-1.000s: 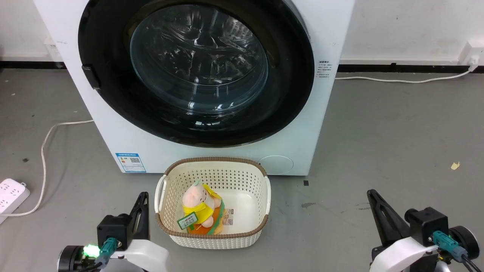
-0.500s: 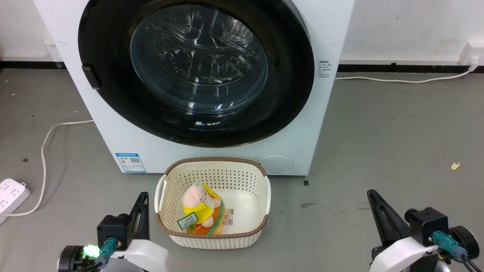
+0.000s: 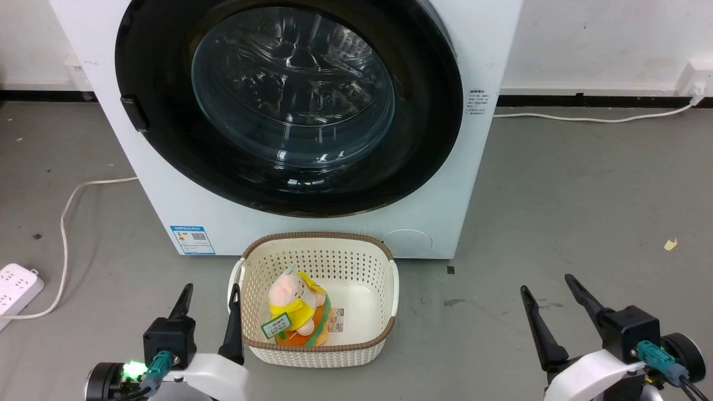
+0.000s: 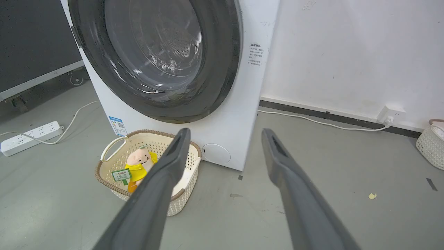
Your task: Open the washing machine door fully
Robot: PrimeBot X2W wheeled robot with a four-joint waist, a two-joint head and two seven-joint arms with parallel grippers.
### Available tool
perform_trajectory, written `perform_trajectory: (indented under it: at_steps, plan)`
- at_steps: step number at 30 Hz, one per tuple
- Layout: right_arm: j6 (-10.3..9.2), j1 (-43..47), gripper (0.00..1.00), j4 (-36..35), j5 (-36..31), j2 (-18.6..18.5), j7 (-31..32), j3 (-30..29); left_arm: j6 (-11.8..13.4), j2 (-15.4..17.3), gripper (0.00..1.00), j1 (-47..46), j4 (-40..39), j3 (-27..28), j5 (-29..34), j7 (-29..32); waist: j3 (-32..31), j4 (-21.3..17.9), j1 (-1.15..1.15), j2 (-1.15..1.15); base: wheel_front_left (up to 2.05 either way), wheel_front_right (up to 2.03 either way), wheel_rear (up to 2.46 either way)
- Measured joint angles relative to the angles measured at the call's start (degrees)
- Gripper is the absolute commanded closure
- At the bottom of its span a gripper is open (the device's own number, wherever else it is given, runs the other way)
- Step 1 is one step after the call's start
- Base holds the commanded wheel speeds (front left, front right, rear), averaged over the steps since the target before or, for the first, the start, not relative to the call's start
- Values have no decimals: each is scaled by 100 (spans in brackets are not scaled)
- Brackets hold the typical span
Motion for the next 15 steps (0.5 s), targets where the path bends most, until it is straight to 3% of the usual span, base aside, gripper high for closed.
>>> perform_trajectory:
  at_steps: [15]
  plan:
    - [0, 4, 0, 14, 168, 0, -159, -22, 0, 0, 0, 2, 18, -110, -3, -160, -16, 19, 0, 0, 0, 0, 0]
